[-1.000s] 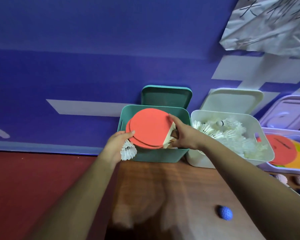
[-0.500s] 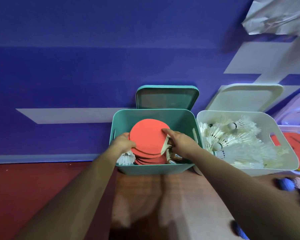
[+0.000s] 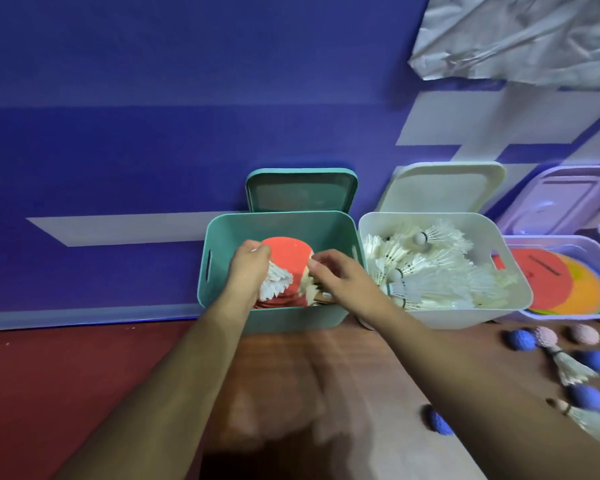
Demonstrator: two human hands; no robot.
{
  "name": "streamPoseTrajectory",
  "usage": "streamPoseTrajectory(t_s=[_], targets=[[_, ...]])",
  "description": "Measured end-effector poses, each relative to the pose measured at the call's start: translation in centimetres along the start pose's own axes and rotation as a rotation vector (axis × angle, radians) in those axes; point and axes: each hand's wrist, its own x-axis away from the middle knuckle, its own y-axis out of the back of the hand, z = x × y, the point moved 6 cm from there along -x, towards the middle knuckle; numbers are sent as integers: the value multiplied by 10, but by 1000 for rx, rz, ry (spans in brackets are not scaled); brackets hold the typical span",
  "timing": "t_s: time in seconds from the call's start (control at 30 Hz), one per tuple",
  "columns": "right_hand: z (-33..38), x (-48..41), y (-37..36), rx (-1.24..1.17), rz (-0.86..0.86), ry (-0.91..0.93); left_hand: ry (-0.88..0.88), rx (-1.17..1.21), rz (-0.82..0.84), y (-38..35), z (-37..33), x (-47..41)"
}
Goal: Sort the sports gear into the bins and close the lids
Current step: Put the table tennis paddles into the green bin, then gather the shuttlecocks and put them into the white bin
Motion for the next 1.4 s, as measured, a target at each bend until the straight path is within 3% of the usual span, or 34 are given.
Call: streamPoseTrajectory(t_s=[0.17, 0.3, 0.5, 0.63, 0.77, 0.83, 0.97, 1.03, 1.13, 1.23, 1.4], targets=[[-13, 53, 41, -267, 85, -106, -26, 307, 37, -82, -10, 70], [-54, 90, 95, -428, 77, -202, -55, 343, 63, -139, 0, 128], [-131, 142, 201, -481, 38, -221, -2, 166, 211, -232, 49, 204], [-178, 175, 266, -286, -15, -206, 34, 70, 260, -280, 74, 241], [-218, 210, 319, 0, -11, -212, -255, -326, 572, -345, 82, 273], [-230, 225, 337, 46, -9, -212, -300, -453, 713, -380, 85, 289], [-262, 241, 360, -70, -40, -292, -442, -602, 737, -430, 85, 302], [-282, 247, 375, -184, -139, -349, -360, -541, 719, -441, 89, 303], [-308, 257, 393, 114, -231, -336, -220, -439, 625, -440, 102, 298], [-347, 270, 378, 533, -95, -378, -126, -461, 615, -439, 118, 294], [-395, 285, 348, 893, 42, -441, -32, -472, 613, -438, 137, 294]])
